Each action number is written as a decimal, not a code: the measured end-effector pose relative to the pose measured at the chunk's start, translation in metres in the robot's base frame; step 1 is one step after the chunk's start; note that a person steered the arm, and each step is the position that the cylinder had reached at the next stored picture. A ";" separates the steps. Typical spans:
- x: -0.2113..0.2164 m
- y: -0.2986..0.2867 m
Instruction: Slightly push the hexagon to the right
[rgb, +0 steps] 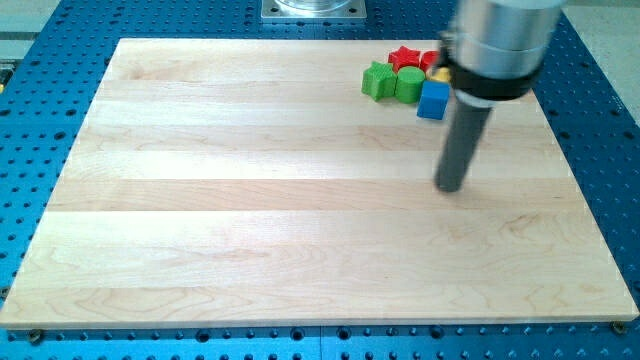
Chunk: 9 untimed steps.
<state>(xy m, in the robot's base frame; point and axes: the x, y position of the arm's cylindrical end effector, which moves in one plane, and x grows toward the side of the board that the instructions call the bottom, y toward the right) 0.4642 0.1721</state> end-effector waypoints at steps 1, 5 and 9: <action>-0.045 0.026; -0.249 0.099; -0.235 0.013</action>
<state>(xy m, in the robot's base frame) 0.2297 0.1856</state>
